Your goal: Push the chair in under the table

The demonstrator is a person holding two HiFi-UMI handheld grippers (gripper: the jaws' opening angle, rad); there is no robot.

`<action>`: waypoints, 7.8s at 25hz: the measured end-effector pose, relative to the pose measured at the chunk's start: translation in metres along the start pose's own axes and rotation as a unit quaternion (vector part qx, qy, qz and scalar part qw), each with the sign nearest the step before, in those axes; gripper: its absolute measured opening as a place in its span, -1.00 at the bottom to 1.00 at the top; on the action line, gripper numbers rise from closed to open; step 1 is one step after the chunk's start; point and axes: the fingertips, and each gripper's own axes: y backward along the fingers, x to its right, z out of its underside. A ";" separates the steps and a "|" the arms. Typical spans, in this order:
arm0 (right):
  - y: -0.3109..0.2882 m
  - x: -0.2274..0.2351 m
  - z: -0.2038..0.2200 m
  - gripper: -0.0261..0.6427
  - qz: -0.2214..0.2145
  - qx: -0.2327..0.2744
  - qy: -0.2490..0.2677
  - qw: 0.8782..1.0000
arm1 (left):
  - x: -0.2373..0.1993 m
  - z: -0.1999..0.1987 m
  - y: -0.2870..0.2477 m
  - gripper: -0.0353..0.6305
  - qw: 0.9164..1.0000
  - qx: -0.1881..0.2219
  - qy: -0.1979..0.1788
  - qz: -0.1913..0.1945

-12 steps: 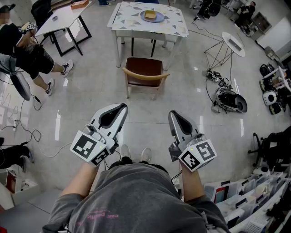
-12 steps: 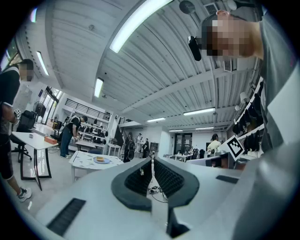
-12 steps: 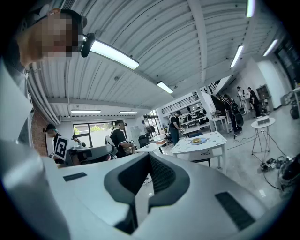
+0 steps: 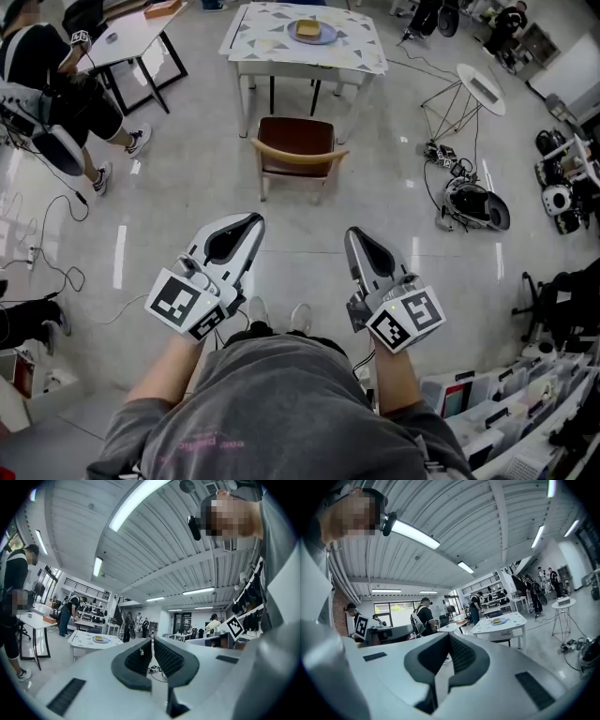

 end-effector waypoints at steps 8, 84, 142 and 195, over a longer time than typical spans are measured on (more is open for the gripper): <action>0.002 0.006 0.002 -0.92 0.005 0.002 -0.002 1.000 | 0.004 0.005 -0.002 -0.84 1.000 0.000 -0.005 0.005; 0.015 0.080 0.015 -0.28 -0.024 -0.031 -0.007 0.999 | 0.019 0.050 -0.049 -0.16 0.997 -0.028 0.013 -0.066; -0.350 0.220 0.013 -0.28 0.056 -0.091 -0.032 0.994 | -0.343 0.049 -0.243 -0.20 0.996 -0.071 0.055 -0.014; -0.356 0.454 0.275 -0.28 0.180 -0.364 -0.156 0.900 | -0.446 0.364 -0.294 -0.21 0.902 -0.374 0.168 -0.136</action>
